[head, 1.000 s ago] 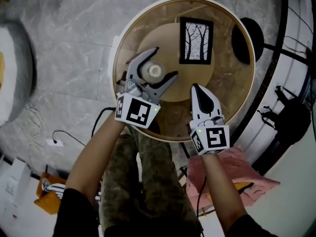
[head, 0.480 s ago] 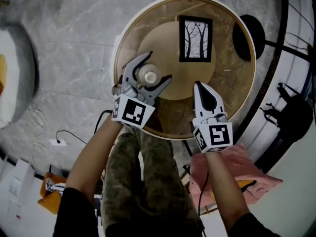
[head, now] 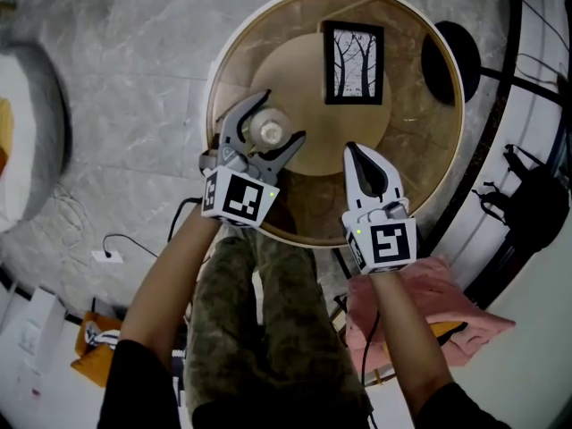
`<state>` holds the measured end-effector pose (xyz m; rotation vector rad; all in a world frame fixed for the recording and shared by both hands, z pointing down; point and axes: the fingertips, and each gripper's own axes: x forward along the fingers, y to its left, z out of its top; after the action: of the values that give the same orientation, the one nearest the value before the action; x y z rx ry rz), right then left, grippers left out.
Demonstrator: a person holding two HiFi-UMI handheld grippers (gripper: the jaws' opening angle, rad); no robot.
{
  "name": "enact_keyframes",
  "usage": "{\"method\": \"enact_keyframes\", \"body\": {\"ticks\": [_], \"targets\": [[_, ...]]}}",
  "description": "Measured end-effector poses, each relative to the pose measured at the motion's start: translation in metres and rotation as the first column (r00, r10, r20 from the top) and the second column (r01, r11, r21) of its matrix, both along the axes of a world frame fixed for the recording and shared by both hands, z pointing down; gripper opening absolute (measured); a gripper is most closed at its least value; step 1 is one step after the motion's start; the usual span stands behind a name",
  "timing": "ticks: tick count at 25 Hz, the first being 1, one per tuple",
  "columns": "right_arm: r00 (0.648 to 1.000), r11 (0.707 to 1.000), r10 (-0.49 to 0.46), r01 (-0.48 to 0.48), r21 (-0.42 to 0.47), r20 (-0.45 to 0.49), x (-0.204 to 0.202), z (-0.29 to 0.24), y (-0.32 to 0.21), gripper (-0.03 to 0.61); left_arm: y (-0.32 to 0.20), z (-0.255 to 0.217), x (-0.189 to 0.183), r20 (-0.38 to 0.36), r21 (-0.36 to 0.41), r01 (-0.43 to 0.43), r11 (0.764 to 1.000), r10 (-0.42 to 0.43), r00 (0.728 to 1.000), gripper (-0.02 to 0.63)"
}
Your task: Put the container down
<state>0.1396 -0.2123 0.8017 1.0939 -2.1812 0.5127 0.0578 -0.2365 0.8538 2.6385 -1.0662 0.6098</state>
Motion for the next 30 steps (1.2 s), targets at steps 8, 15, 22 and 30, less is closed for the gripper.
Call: {"method": "enact_keyframes", "body": {"ticks": [8, 15, 22, 30], "targets": [[1.000, 1.000, -0.003, 0.003, 0.018, -0.005, -0.001, -0.009, 0.005, 0.021, 0.014, 0.001, -0.021, 0.016, -0.020, 0.030, 0.999, -0.030, 0.999, 0.364], [0.998, 0.999, 0.049, -0.049, -0.005, 0.028, -0.003, -0.011, 0.025, 0.021, 0.030, -0.009, -0.036, -0.013, -0.004, 0.066, 0.998, -0.066, 0.998, 0.364], [0.992, 0.994, 0.110, -0.110, -0.011, 0.066, -0.004, -0.022, 0.049, 0.021, 0.055, -0.025, -0.052, -0.046, 0.009, 0.119, 0.993, -0.118, 0.992, 0.364], [0.993, 0.995, 0.103, -0.103, 0.002, 0.061, -0.023, -0.042, 0.100, 0.021, 0.100, -0.063, -0.083, -0.098, 0.037, 0.210, 0.977, -0.206, 0.974, 0.364]]}}
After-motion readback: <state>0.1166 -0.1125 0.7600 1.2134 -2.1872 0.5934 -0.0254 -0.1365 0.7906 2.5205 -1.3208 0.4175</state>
